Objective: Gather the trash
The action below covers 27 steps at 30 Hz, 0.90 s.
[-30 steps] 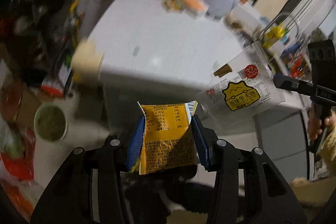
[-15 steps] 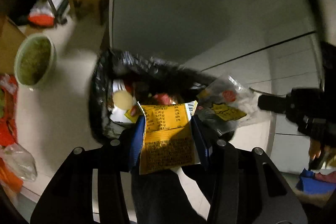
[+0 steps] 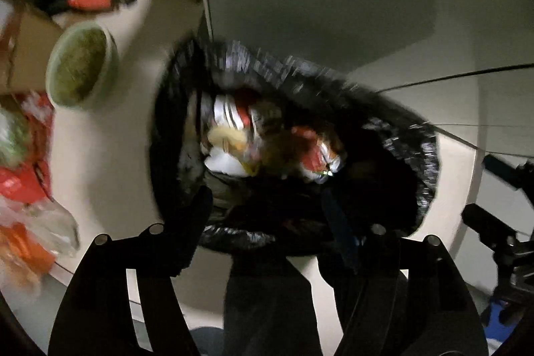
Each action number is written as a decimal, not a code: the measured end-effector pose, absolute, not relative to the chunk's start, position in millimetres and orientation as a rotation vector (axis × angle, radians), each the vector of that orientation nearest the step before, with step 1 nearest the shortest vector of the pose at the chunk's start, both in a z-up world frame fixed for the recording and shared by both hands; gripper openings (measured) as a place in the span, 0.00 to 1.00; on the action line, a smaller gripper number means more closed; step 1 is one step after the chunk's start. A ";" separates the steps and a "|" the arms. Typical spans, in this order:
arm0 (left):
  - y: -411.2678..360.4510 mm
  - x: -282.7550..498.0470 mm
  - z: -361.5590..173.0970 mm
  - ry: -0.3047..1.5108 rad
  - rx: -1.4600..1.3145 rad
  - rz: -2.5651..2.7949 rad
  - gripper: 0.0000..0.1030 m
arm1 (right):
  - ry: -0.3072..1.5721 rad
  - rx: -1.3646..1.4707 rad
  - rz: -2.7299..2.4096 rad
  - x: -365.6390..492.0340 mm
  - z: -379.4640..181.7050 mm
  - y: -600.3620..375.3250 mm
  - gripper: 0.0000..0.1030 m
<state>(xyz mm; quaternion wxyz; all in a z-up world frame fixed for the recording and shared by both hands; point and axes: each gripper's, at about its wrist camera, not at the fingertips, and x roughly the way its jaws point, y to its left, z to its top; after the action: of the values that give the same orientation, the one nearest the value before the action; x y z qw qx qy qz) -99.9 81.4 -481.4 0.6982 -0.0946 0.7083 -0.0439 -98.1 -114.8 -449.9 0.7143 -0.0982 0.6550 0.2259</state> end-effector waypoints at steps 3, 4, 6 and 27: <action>77.7 -93.2 -405.9 1.472 -0.165 -0.092 0.65 | 1.321 -0.230 0.508 -96.3 -378.0 -114.4 0.73; 75.8 -90.6 -380.8 1.431 -0.146 -0.085 0.65 | 1.273 -0.221 0.506 -94.8 -351.9 -115.6 0.78; 73.6 -82.8 -316.6 1.309 -0.132 -0.071 0.66 | 1.182 -0.192 0.502 -92.4 -301.7 -119.7 0.83; -4.2 -20.8 -14.2 0.599 -0.051 -0.046 0.85 | 0.547 0.050 0.149 -46.0 -21.2 -219.7 0.95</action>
<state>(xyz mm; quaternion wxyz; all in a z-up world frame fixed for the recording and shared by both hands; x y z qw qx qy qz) -20.8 -4.2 -14.2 0.9550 -0.0249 0.2948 -0.0224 -46.0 -219.7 -21.2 0.9598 0.0247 0.2699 0.0733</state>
